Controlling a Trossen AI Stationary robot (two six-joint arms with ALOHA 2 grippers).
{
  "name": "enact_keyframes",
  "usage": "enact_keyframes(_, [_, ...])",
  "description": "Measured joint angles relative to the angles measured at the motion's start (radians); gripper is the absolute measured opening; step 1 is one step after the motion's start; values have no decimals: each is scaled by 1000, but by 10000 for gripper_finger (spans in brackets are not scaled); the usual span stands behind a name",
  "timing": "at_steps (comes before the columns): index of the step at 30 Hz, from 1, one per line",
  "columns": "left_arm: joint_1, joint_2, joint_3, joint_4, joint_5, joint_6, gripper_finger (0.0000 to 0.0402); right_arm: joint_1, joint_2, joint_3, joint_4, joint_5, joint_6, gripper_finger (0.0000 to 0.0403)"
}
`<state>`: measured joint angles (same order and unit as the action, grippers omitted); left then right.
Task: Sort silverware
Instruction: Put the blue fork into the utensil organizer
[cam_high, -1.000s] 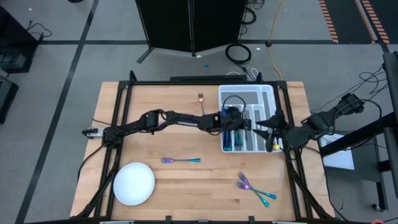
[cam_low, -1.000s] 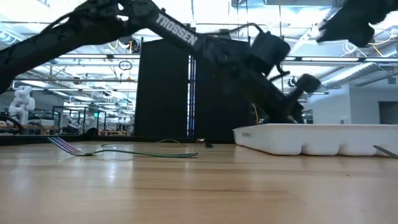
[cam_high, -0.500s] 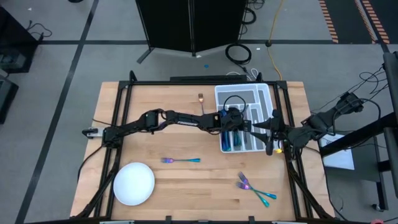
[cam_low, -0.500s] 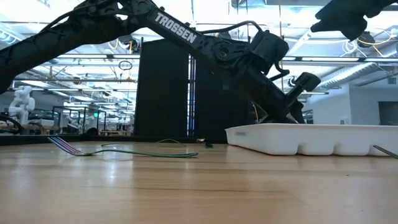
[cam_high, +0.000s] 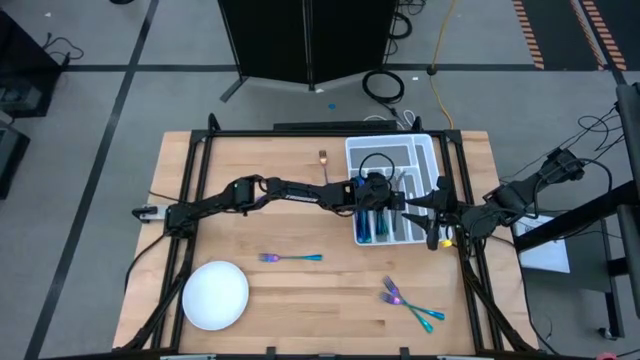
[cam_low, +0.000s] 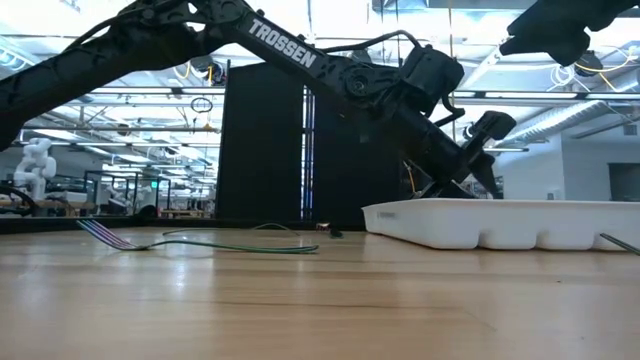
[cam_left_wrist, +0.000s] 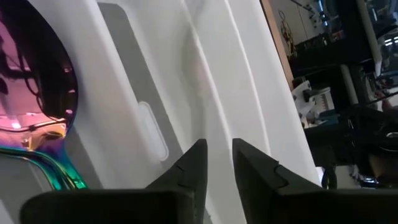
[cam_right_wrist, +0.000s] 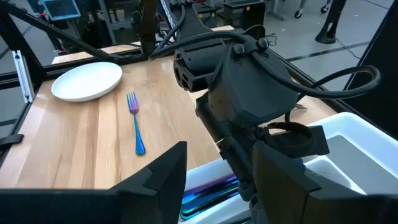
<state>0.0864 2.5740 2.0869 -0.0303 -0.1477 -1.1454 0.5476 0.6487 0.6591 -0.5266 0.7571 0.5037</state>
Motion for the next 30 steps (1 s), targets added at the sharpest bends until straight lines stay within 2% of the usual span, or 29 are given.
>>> enact_keyframes(10, [16, -8, 0, -11, 50, 42, 83, 1, 0, 0, -1, -31, 8, 167])
enact_keyframes(19, [15, -111, 2, -35, -6, 252, 82, 12, 0, 0, -1, -26, 0, 167])
enact_keyframes(24, [20, -196, 2, -114, -10, 437, 82, 12, 0, -1, 0, -26, 0, 167])
enact_keyframes(28, [18, -312, 2, -205, -7, 710, 82, 13, 0, -1, -3, -31, 5, 167])
enact_keyframes(30, [17, -377, 2, -291, 31, 859, 82, 20, 1, -1, -7, -48, 6, 167])
